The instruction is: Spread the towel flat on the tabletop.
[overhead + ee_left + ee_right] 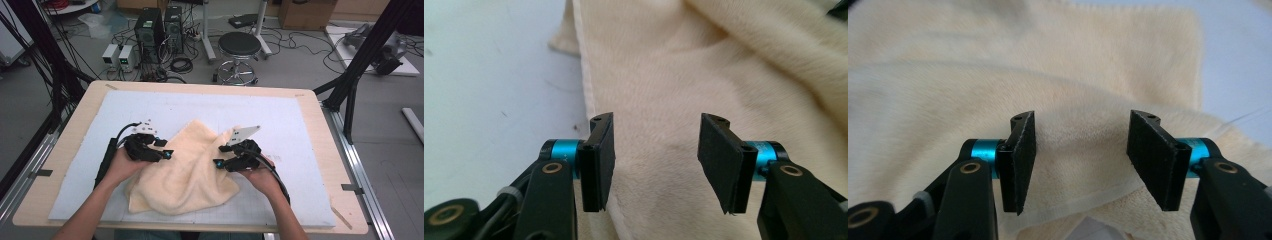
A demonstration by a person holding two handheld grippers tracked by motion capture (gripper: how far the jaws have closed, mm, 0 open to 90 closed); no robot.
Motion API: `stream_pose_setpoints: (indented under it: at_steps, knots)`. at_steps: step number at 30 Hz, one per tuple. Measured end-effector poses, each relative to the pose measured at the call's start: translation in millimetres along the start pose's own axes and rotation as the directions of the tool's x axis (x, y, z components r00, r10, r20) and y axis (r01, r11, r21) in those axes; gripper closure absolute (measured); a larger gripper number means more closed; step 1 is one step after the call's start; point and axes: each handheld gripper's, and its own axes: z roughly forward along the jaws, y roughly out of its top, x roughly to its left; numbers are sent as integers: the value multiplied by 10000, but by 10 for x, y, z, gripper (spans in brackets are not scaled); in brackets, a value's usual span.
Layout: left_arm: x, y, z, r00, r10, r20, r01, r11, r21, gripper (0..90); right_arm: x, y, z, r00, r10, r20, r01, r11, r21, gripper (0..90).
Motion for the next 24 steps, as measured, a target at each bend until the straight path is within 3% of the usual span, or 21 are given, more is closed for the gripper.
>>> stream_pose_setpoints:
  at_steps: [3, 4, 6, 7, 9, 12, 17, 18, 21, 24]
  knots:
    - [25, -39, 160, 9999, -51, 158, 39, 9968, 795, 568, -22, -56, 64, 9995, 201, -260, -197, 9997, 150, 606]
    - [14, -45, 188, 10000, -27, 45, 22, 9957, 927, 642, -38, -107, 91, 9977, 415, -535, -409, 9991, 120, 712]
    - [-18, -40, 199, 9998, 18, -181, -1, 9956, 932, 676, -46, -119, 95, 9971, 401, -639, -395, 9992, 106, 750]
    - [-28, -32, 183, 9996, 176, -240, -155, 9960, 883, 786, -42, -115, 64, 9969, 407, -669, -399, 9991, 140, 810]
    - [-40, -18, 137, 9988, 148, -462, -114, 9972, 743, 832, -39, -102, 18, 9981, 246, -563, -247, 9997, -10, 832]
    - [-38, -15, -8, 9968, -353, -711, 359, 9993, 59, 844, -40, -90, -67, 9989, 198, -422, -212, 9992, -328, 839]
    - [-118, -33, -331, 9940, -382, -1027, 299, 9963, -810, 851, -28, -14, -271, 9999, 82, -70, -87, 9975, -700, 843]
    - [-147, -41, -405, 9930, -438, -1101, 323, 9941, -1038, 858, -7, 44, -352, 10000, -50, 16, 51, 9950, -1002, 843]
    - [-238, -92, -676, 9899, -475, -1337, 240, 9848, -1722, 859, 39, 96, -423, 9998, -163, 102, 173, 9938, -1094, 844]
    - [-345, -225, -899, 9882, -490, -1449, 197, 9802, -1970, 860, 139, 122, -528, 9991, -393, 137, 406, 9927, -1133, 844]
